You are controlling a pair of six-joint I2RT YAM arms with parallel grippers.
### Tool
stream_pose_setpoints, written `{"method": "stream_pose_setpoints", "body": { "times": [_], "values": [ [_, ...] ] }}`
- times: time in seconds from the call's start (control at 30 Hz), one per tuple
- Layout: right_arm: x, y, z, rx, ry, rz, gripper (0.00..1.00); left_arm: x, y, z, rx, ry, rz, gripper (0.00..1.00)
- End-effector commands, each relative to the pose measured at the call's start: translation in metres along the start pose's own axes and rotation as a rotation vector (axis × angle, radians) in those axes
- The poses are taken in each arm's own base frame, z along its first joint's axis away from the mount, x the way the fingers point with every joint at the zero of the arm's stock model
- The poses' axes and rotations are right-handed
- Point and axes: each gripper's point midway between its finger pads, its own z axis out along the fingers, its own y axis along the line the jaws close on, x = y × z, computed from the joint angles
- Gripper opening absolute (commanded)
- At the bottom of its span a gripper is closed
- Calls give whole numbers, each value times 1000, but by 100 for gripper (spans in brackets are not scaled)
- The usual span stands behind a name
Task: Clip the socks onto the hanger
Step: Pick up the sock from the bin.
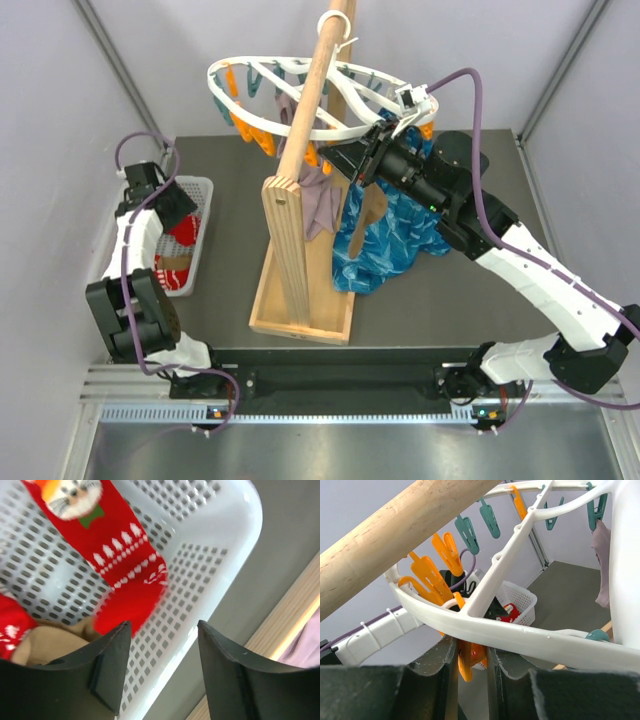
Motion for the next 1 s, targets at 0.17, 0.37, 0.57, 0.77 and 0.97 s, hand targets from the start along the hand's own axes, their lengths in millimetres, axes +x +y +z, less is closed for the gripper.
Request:
{"method": "stream_pose_setpoints", "body": {
  "times": [0.17,0.37,0.57,0.77,0.97],
  "values": [
    [30,-36,0,119,92,-17,0,-82,47,-8,-237,-240,-260,60],
    [31,-37,1,120,101,-19,0,-74,88,35,-391,-200,-438,59],
    [28,-38,2,132,114,-46,0,-68,105,74,-507,-121,-494,56],
    [28,-37,9,125,139,-51,0,-61,116,90,-544,-145,-530,56],
    [31,-38,15,122,145,-35,0,-52,127,112,-582,-134,-515,57]
  ]
}}
